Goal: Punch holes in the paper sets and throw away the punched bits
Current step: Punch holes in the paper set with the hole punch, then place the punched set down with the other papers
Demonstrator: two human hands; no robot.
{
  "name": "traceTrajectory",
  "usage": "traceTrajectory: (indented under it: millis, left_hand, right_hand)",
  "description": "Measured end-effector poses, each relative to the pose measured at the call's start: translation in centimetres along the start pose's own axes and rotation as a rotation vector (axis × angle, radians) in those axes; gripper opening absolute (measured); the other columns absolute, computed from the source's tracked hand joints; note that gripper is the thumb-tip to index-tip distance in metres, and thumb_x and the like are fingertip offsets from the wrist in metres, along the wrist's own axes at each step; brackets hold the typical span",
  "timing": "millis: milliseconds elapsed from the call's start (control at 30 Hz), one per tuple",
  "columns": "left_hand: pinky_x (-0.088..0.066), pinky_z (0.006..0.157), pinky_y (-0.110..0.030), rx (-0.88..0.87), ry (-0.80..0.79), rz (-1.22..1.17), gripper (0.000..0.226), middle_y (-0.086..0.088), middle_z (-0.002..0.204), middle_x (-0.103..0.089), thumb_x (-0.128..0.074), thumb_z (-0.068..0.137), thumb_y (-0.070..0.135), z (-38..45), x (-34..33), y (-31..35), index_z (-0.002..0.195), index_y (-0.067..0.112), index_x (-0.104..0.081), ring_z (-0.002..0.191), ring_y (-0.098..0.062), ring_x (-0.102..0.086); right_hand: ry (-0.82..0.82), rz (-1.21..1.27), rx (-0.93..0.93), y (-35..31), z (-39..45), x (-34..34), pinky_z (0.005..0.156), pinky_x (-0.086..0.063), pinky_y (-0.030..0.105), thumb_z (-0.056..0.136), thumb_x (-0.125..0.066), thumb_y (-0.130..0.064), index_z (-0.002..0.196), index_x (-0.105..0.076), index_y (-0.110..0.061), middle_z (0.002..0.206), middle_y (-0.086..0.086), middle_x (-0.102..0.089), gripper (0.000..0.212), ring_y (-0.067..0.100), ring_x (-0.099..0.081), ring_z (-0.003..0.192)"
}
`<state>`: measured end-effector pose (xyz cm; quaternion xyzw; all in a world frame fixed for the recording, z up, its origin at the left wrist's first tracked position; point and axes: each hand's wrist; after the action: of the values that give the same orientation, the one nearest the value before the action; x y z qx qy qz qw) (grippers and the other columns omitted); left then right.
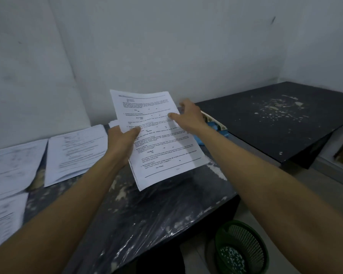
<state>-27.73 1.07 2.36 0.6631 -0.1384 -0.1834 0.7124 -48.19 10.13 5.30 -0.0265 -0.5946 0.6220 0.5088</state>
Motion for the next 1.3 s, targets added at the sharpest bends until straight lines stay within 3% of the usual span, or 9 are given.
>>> traceTrajectory:
  millis: [167, 267, 500, 567, 633, 733, 933, 1133, 1300]
  left_hand:
    - [-0.056, 0.050, -0.021, 0.005, 0.045, 0.021, 0.013, 0.018, 0.074, -0.075, -0.072, 0.091, 0.016, -2.6, 5.8, 1.2, 0.095, 0.027, -0.069, 0.070, -0.007, -0.074]
    - [-0.061, 0.062, -0.029, 0.034, 0.077, 0.055, 0.017, 0.006, 0.092, -0.077, -0.074, 0.089, 0.012, -4.3, 9.3, 0.9, 0.103, 0.021, -0.071, 0.078, -0.015, -0.076]
    - [-0.057, 0.091, -0.046, 0.207, 0.044, 0.303, 0.041, -0.015, 0.115, -0.071, -0.076, 0.084, 0.003, -8.6, 17.0, -0.7, 0.123, -0.001, -0.065, 0.100, -0.032, -0.070]
    - [-0.058, 0.080, -0.033, 0.207, 0.059, 0.414, 0.047, -0.014, 0.118, -0.069, -0.078, 0.081, 0.003, -9.9, 18.3, -1.2, 0.125, -0.001, -0.062, 0.101, -0.029, -0.069]
    - [-0.053, 0.060, -0.020, 0.189, 0.069, 0.483, 0.061, -0.010, 0.121, -0.067, -0.080, 0.078, 0.003, -11.2, 18.9, -1.6, 0.133, 0.003, -0.053, 0.096, -0.022, -0.067]
    - [-0.048, 0.048, -0.013, 0.136, 0.086, 0.553, 0.078, -0.008, 0.121, -0.067, -0.082, 0.074, 0.001, -12.3, 19.5, -2.3, 0.139, 0.006, -0.039, 0.086, -0.013, -0.065]
    - [-0.057, 0.088, -0.038, 0.103, 0.074, 0.764, 0.090, -0.003, 0.124, -0.068, -0.087, 0.067, 0.009, -12.5, 20.9, -3.3, 0.145, 0.012, -0.042, 0.106, -0.025, -0.066]
    - [-0.038, 0.054, -0.017, 0.030, 0.085, 1.001, 0.102, -0.005, 0.122, -0.062, -0.089, 0.063, 0.020, -12.1, 21.4, -4.0, 0.148, 0.016, -0.033, 0.101, -0.021, -0.057]
    - [-0.041, 0.064, -0.026, 0.020, 0.121, 1.195, 0.110, -0.005, 0.120, -0.062, -0.091, 0.059, 0.034, -11.8, 21.4, -3.9, 0.148, 0.014, -0.030, 0.094, -0.019, -0.052]
  right_hand:
    - [-0.191, 0.298, -0.202, -2.3, -3.6, -2.6, 0.045, -0.044, 0.020, 0.084, -0.077, -0.029, 0.078, -0.060, -0.017, 0.072, -0.008, -0.071, 0.022, 0.008, -0.066, 0.059]
    - [-0.261, 0.371, -0.216, -3.7, -5.7, -4.5, 0.042, -0.049, 0.018, 0.082, -0.078, -0.014, 0.077, -0.064, -0.011, 0.074, -0.003, -0.076, 0.015, 0.008, -0.070, 0.054]
    - [-0.475, 0.262, -0.196, -5.8, -11.0, -9.2, 0.067, -0.063, 0.037, 0.072, -0.083, -0.010, 0.091, -0.071, 0.000, 0.088, 0.017, -0.076, 0.025, 0.025, -0.076, 0.073]
    - [-0.543, 0.213, -0.207, -6.1, -12.4, -10.1, 0.068, -0.063, 0.041, 0.073, -0.083, -0.010, 0.093, -0.069, 0.009, 0.085, 0.013, -0.077, 0.031, 0.027, -0.076, 0.075]
    - [-0.589, 0.173, -0.211, -6.4, -13.6, -10.6, 0.058, -0.061, 0.035, 0.073, -0.083, -0.007, 0.077, -0.066, 0.001, 0.080, 0.010, -0.077, 0.018, 0.025, -0.076, 0.071]
    - [-0.588, 0.120, -0.206, -6.6, -15.0, -11.2, 0.051, -0.056, 0.028, 0.074, -0.082, -0.004, 0.060, -0.055, -0.011, 0.074, 0.010, -0.076, 0.031, 0.023, -0.075, 0.063]
    - [-0.567, 0.018, -0.168, -6.4, -16.3, -12.6, 0.038, -0.043, 0.020, 0.075, -0.082, -0.005, 0.051, -0.050, -0.012, 0.049, 0.000, -0.063, 0.041, 0.014, -0.062, 0.043]
    - [-0.472, -0.252, 0.003, -6.8, -16.7, -15.1, 0.031, -0.030, 0.014, 0.066, -0.084, -0.016, 0.054, -0.051, -0.015, 0.052, -0.006, -0.056, 0.036, 0.002, -0.051, 0.038]
    - [-0.466, -0.428, 0.116, -7.3, -16.7, -15.7, 0.046, -0.047, 0.025, 0.061, -0.069, -0.017, 0.068, -0.060, -0.015, 0.072, -0.002, -0.064, 0.011, 0.014, -0.061, 0.065]
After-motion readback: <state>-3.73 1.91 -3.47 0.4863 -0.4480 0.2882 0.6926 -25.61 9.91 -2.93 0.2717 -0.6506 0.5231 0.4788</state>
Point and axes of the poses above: each hand's wrist, its own z-axis towards the middle knuckle, its own x-axis out of the back of the hand, y = z × x
